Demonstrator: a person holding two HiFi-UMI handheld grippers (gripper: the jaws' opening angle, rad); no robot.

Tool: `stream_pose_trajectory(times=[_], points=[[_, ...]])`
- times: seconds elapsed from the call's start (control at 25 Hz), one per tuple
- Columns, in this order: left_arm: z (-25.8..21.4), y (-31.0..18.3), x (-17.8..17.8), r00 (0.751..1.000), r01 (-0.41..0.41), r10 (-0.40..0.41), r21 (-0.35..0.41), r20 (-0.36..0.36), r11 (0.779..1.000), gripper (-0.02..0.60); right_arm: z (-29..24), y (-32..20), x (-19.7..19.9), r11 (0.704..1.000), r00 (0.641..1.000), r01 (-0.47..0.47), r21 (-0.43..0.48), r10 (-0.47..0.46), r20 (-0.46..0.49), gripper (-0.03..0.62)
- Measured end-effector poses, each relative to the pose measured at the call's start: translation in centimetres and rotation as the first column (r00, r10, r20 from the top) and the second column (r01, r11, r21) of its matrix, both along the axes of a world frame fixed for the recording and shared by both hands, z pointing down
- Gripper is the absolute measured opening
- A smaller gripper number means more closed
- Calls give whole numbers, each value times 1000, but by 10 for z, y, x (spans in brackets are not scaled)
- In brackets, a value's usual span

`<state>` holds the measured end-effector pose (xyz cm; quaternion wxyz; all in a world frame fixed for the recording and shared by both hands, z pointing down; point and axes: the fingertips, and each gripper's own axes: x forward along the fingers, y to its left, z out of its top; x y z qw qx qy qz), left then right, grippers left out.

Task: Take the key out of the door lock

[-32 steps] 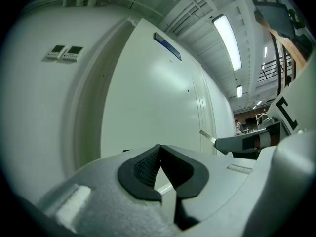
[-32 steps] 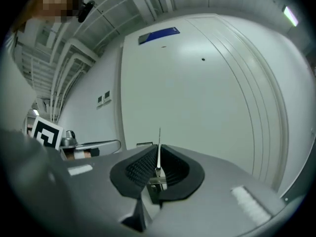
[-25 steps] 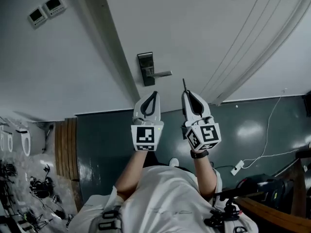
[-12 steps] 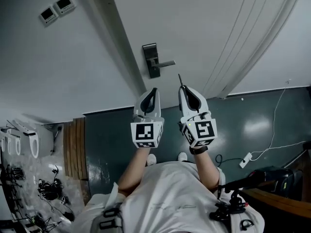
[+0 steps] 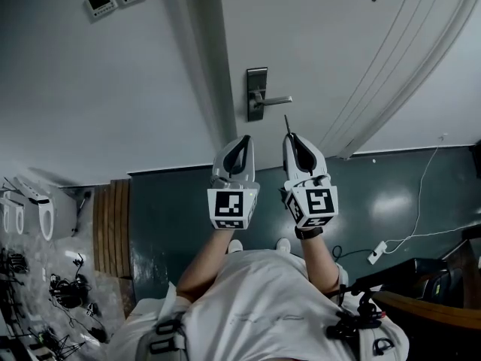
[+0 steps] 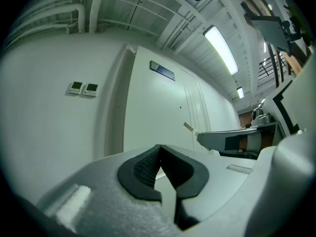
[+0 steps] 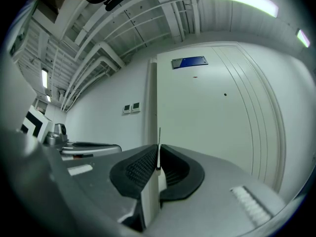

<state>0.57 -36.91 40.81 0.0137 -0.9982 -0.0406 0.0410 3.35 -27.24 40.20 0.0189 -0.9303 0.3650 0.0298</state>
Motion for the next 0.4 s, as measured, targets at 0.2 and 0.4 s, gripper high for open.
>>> stream_pose_trajectory(times=[0.2, 0.4], points=[[-1, -6, -7, 999, -39, 39, -10, 3, 999, 2, 9, -7, -5, 1000, 999, -28, -6, 28, 18, 28], [2, -13, -3, 999, -53, 53, -26, 3, 998, 2, 19, -2, 5, 998, 997, -68, -18, 68, 36, 28]])
